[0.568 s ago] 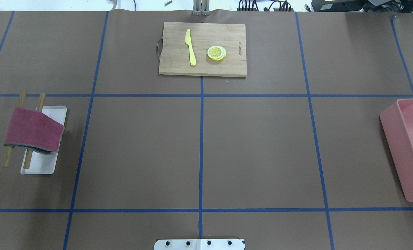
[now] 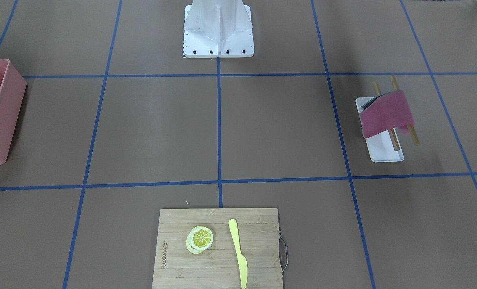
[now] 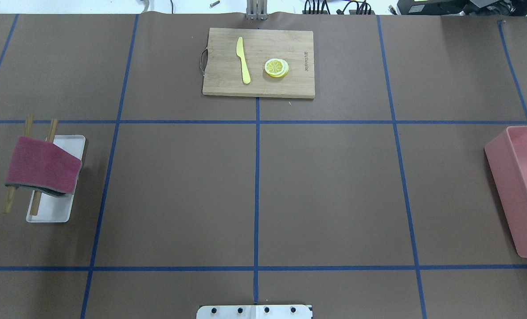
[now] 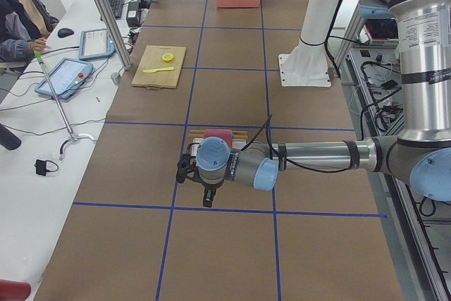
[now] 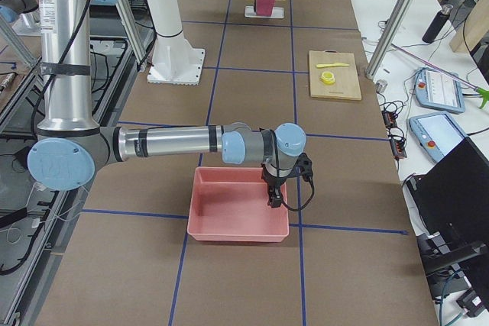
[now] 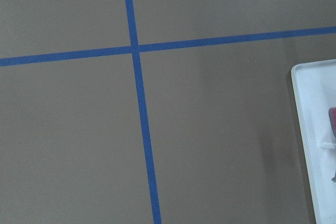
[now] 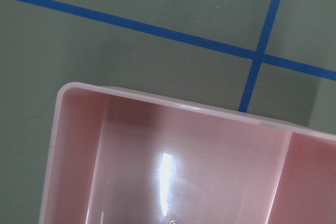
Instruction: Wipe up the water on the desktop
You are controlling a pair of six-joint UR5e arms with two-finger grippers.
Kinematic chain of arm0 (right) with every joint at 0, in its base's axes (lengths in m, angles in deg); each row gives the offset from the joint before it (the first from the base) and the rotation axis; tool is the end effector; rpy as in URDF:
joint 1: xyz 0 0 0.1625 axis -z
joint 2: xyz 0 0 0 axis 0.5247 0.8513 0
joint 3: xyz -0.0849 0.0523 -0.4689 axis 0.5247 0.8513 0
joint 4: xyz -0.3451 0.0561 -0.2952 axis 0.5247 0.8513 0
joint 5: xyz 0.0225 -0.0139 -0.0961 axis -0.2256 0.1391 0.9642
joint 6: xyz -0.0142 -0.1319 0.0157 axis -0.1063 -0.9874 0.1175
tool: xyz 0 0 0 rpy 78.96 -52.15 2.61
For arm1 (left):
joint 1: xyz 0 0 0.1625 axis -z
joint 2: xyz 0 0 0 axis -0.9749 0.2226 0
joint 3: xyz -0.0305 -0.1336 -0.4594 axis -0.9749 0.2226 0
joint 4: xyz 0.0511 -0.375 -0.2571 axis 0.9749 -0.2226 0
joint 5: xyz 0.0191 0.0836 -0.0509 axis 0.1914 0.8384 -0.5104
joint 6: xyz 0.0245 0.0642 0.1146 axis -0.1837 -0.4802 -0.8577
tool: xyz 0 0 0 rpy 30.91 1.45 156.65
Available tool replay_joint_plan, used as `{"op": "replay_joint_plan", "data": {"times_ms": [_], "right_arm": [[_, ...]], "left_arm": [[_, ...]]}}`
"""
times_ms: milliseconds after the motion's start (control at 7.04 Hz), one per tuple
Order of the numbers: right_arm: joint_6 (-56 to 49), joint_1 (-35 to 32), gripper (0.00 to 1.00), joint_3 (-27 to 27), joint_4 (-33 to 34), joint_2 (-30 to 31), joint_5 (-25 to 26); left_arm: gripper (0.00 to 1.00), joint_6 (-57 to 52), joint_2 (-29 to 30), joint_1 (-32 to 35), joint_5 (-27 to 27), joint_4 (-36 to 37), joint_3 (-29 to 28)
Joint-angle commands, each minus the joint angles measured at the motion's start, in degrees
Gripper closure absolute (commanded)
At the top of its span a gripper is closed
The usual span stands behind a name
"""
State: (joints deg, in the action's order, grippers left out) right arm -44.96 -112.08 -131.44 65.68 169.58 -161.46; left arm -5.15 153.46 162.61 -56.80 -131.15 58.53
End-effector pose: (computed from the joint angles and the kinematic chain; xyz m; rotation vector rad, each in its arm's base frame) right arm -0.0492 -0.5246 0.7006 0.0021 -0.7907 -0.2703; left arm 0.0102 -0.4708 0.7199 0.1506 0.9295 0.1097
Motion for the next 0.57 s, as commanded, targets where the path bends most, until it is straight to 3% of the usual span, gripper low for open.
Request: {"op": "replay_joint_plan", "data": {"times_ms": [0, 426], "right_arm": [[0.07, 0.01, 0.00, -0.11, 0.00, -0.18, -0.13], [-0.20, 0.01, 0.00, -0.03, 0.00, -0.19, -0.13]], "left_arm": [[0.02, 0.06, 0.35, -0.39, -0.16, -0.04, 0.47], [0.02, 0.41, 2.72, -0.39, -0.16, -0.48, 0.55]]}}
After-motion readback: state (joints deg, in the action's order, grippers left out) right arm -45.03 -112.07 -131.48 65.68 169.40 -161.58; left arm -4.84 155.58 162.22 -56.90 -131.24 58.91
